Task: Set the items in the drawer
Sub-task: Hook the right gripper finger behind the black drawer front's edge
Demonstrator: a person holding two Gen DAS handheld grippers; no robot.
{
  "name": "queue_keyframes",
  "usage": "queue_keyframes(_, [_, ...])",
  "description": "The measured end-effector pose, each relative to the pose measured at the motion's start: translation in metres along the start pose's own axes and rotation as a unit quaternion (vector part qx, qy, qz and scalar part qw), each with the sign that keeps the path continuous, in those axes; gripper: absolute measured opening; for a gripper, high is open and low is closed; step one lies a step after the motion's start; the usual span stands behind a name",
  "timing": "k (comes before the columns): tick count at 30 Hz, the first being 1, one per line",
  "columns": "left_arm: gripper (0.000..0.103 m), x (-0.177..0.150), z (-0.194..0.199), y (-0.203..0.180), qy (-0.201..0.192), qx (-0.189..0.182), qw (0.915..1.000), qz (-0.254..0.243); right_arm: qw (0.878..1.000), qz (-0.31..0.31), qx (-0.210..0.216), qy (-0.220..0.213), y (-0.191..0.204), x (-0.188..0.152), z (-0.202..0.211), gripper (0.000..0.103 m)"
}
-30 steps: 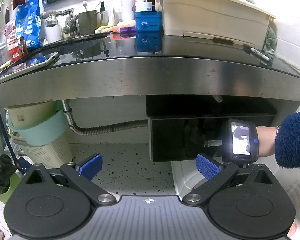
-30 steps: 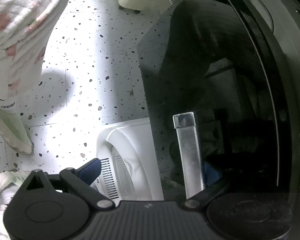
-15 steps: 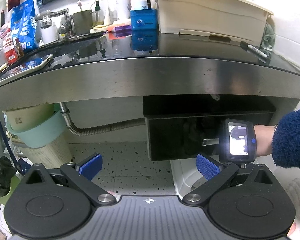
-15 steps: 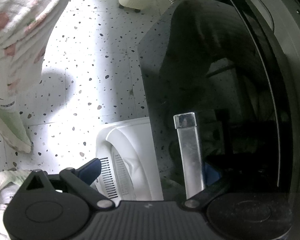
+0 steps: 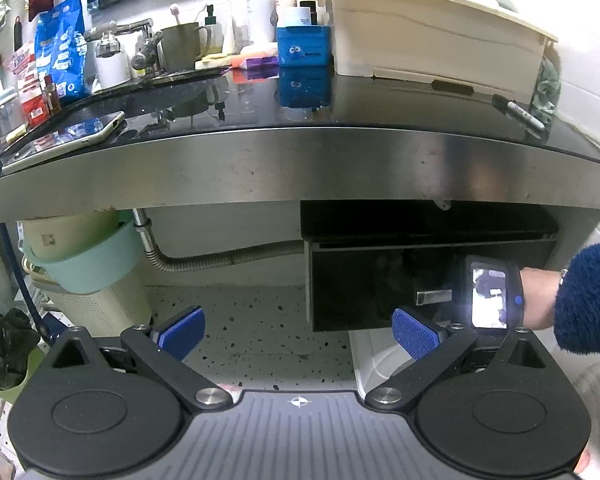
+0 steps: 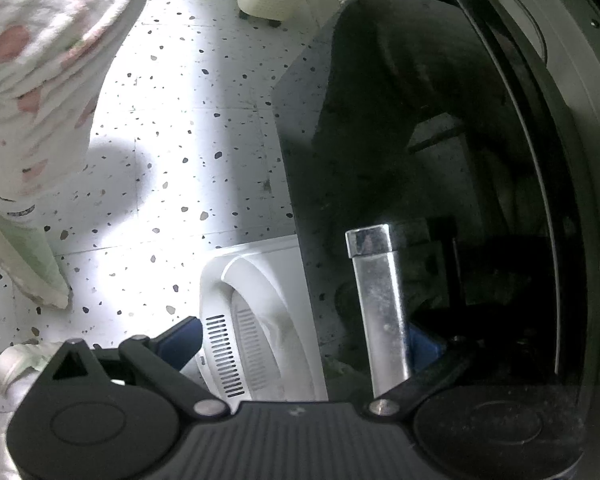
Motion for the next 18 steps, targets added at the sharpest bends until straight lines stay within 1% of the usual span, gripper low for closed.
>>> queue_keyframes(12, [0.101, -0.003, 0.003, 0.006, -0.001, 0.004, 1.0000, 0.005, 1.000, -0.011, -0.004, 0.000, 0.005, 0.002, 0.002, 0.103])
queue_keyframes(18, [0.101, -0.004, 0.004, 0.008, -0.003, 0.006, 1.0000, 0.007, 1.000, 0.010, 0.003, -0.012, 0.030, -0.003, 0.017, 0.103])
Point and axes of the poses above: each gripper's, at about its wrist camera, not at the fingertips, and z roughly against the way its jaws point, y to its left, x to its top, the point moved 5 cm from there along -z, roughly the way its jaws point, and after that the axes turned 12 degrees about -y, right-handed, at the moved point
